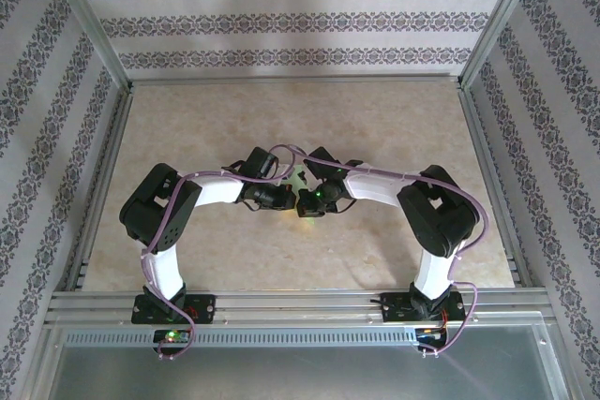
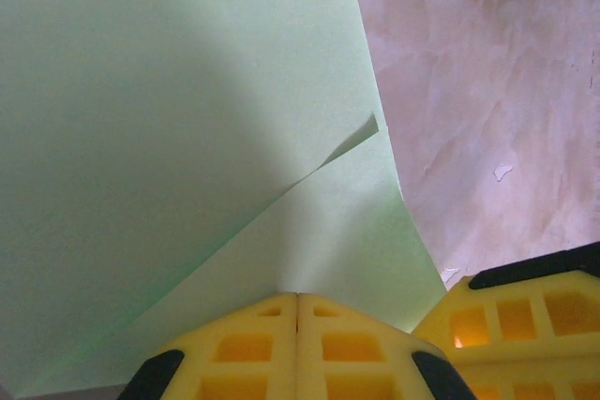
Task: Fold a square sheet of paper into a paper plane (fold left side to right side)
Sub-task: Third fold the triangle at the center of the table.
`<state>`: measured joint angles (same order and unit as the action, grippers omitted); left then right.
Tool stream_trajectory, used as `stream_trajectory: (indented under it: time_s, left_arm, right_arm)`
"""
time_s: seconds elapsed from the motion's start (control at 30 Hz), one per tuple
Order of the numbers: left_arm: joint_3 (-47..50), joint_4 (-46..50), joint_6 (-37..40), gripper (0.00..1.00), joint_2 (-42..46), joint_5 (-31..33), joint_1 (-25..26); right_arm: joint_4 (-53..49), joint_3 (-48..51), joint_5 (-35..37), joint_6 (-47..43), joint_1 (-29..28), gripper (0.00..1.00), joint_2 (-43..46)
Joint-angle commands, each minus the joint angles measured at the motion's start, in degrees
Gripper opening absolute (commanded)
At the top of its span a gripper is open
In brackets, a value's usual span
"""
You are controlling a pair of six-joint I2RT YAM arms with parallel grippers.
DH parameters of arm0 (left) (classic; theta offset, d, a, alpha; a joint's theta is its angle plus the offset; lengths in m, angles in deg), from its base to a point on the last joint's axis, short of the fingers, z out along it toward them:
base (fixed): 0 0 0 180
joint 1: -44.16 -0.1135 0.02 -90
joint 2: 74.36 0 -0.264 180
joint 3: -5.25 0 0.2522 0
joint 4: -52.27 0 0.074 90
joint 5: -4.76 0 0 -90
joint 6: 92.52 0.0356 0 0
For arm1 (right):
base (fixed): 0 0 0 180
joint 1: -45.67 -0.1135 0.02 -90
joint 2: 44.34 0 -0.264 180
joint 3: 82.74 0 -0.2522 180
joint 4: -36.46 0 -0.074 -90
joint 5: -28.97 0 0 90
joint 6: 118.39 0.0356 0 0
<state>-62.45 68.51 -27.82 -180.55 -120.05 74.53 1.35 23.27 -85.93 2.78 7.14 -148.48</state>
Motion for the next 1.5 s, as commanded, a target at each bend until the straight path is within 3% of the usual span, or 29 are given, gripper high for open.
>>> stream_trajectory:
  time_s: [0.0, 0.7, 1.47]
  left_arm:
    - [-0.04, 3.52, 1.00, 0.00, -2.51, 3.30, 0.92]
    - [-0.42, 4.75, 1.37, 0.00, -2.43, 4.71, 0.93]
    - [-1.70, 6.92, 3.02, 0.00, -2.90, 6.10, 0.92]
  right_arm:
    - [0.81, -1.47, 0.34, -0.07, -0.16, 0.00, -1.46]
    - [-0.86, 3.16, 1.39, -1.29, 0.58, 0.00, -5.20]
    - [-7.02, 13.38, 1.00, -0.86, 1.13, 0.00, 4.10]
